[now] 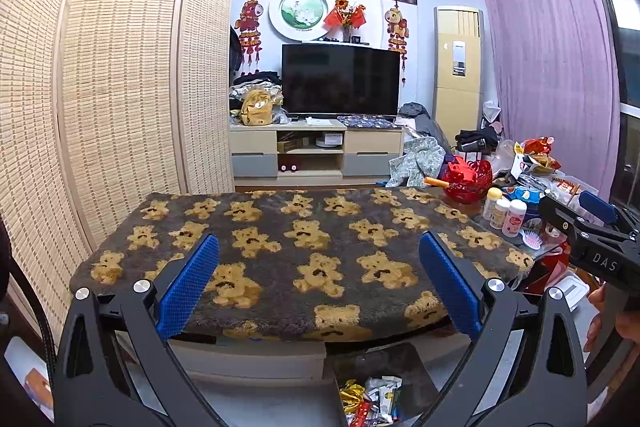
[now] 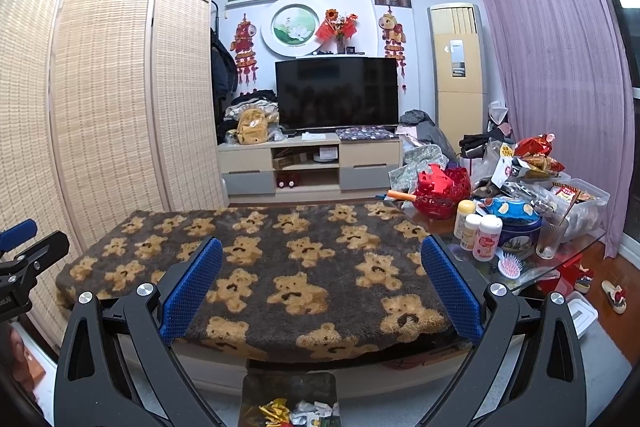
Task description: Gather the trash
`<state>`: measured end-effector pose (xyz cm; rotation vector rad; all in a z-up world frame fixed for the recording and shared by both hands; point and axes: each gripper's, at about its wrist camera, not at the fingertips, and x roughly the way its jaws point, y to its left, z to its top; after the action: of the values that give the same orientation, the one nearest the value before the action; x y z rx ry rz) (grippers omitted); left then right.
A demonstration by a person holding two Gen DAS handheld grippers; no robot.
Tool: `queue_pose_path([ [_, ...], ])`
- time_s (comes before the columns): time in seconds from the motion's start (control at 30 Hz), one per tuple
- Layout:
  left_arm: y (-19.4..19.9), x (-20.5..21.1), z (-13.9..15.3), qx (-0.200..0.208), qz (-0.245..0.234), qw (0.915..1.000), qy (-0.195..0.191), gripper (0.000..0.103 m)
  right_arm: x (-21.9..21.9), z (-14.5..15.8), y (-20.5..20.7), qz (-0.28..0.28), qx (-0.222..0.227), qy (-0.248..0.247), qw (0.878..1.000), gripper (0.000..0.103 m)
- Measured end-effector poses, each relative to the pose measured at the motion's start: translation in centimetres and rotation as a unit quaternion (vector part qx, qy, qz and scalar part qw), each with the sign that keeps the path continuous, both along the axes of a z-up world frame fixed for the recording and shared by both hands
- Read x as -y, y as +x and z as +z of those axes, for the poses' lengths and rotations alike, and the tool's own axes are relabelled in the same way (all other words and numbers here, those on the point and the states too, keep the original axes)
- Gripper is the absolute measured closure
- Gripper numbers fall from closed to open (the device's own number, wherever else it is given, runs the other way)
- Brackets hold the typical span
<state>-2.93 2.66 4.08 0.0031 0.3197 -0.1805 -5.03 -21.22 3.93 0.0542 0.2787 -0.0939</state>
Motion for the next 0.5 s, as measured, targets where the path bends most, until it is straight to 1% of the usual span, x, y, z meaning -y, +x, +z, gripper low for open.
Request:
queue_pose_path([
  [0.1, 0.05, -0.03, -0.13, 0.001, 0.009, 0.9999, 0.006, 0.008, -0.22, -0.20, 0.15, 0.000, 0.000, 0.000, 1.000, 0.003],
  [0.27, 0.25, -0.32, -0.19, -0.009, 0.002, 0.9999, -0.011, 0.008, -0.08, -0.24, 0.20, 0.000, -0.002, 0.001, 1.000, 0.003],
  [0.33, 0.21, -0.14, -0.23, -0.006, 0.006, 0.9999, -0.005, 0.008, 0.11, -0.49, 0.38, -0.001, -0.004, 0.001, 1.000, 0.003],
  [0.5, -0.09, 0.05, -0.22, 0.004, 0.008, 1.0000, -0.004, 0.008, 0.10, -0.71, 0.51, 0.001, -0.006, 0.003, 1.000, 0.003],
])
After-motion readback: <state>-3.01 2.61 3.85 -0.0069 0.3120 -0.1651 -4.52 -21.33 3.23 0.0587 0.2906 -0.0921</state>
